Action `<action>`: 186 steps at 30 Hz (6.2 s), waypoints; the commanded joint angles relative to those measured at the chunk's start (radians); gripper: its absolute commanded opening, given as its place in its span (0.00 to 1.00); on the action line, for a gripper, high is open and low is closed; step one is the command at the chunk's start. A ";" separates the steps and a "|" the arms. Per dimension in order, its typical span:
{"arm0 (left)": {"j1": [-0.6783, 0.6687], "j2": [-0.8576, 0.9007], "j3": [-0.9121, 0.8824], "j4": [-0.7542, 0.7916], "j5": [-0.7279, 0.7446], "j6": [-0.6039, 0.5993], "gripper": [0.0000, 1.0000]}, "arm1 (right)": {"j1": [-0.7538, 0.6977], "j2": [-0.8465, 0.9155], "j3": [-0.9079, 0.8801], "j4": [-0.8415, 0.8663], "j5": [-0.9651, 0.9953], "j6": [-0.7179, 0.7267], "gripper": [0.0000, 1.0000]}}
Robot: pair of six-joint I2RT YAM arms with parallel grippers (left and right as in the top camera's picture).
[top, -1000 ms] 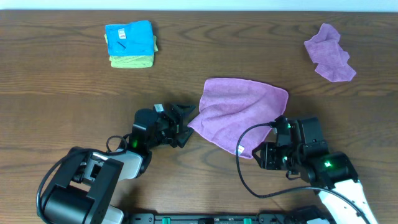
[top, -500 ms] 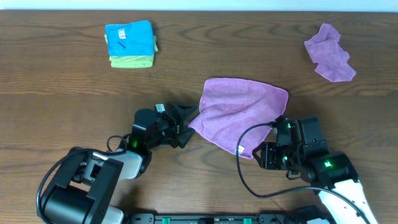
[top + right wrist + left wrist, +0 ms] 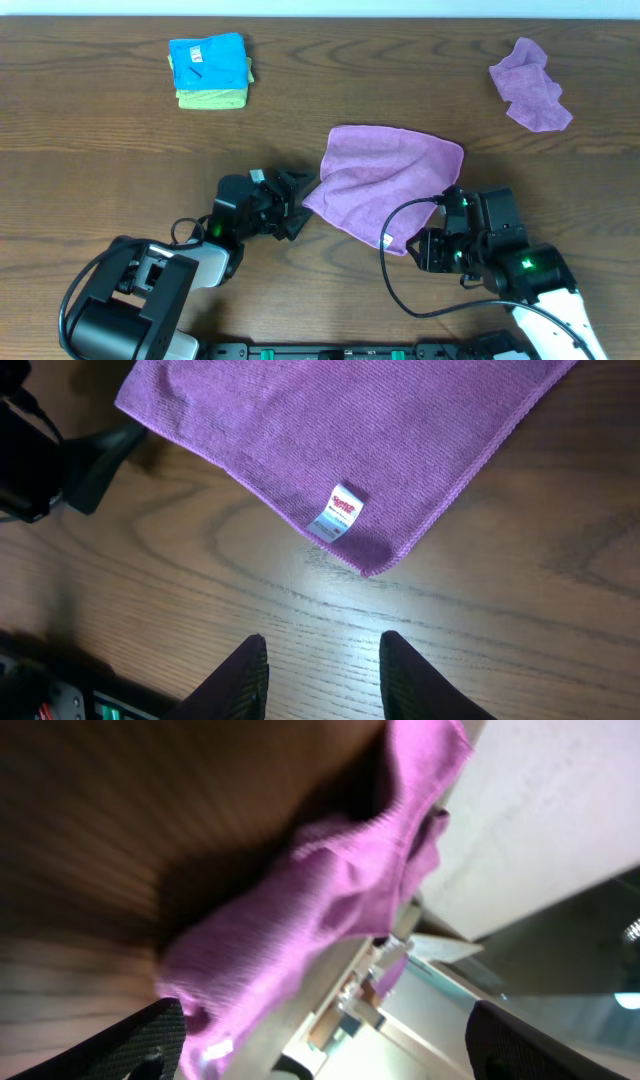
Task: Fold the cloth
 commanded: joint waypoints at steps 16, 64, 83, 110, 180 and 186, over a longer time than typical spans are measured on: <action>-0.023 0.009 0.020 -0.036 -0.115 0.094 0.81 | -0.008 0.001 -0.003 0.035 0.004 0.006 0.37; -0.031 0.093 0.230 -0.027 0.095 0.337 0.06 | -0.008 0.001 -0.023 0.031 0.056 0.088 0.36; 0.018 0.093 0.806 -1.436 0.073 1.352 0.05 | -0.008 -0.003 -0.420 0.520 -0.251 0.463 0.47; 0.017 0.093 0.902 -1.761 -0.352 1.508 0.84 | 0.069 -0.003 -0.615 0.928 -0.315 0.758 0.59; 0.241 0.093 0.793 -1.692 0.000 1.511 0.84 | 0.262 0.494 -0.581 1.312 -0.064 0.745 0.01; 0.241 0.093 0.727 -1.656 0.056 1.510 0.83 | 0.211 0.332 -0.581 1.174 -0.043 0.718 0.01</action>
